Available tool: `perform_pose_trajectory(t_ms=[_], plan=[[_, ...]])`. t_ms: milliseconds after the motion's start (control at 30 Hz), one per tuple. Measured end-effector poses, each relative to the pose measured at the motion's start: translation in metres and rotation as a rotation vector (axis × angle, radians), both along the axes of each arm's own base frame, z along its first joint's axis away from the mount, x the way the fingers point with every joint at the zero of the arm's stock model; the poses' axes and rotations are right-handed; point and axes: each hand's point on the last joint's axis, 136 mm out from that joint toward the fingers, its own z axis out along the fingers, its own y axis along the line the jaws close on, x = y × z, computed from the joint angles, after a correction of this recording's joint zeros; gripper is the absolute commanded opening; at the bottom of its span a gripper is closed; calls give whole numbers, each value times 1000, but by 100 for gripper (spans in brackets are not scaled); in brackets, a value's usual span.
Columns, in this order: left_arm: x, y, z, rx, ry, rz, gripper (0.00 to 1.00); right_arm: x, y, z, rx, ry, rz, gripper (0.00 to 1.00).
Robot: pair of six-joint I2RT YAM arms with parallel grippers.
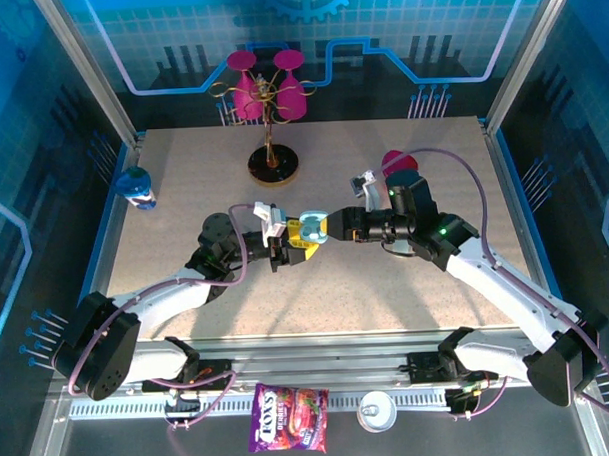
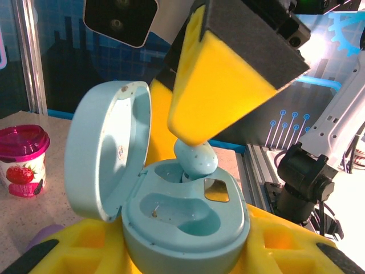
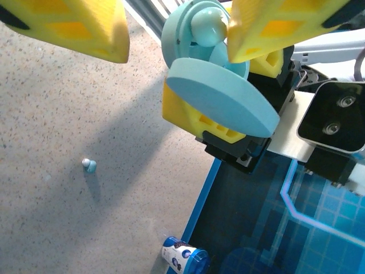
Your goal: Insert the wireless bluetooth earbuds into the charging case
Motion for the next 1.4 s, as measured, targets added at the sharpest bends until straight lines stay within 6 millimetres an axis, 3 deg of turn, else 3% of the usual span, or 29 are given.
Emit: perform_pose_trajectory(t_ms=[567, 800, 1167, 1400], plan=[[3, -2, -3, -3, -5, 0, 34, -4, 1, 8, 12, -37, 24, 78], [3, -2, -3, -3, -5, 0, 34, -13, -8, 19, 33, -88, 19, 68], [3, -2, -3, -1, -6, 4, 34, -12, -14, 4, 8, -66, -1, 51], [3, -2, -3, -2, -4, 3, 34, -7, -15, -3, -7, -52, -17, 49]])
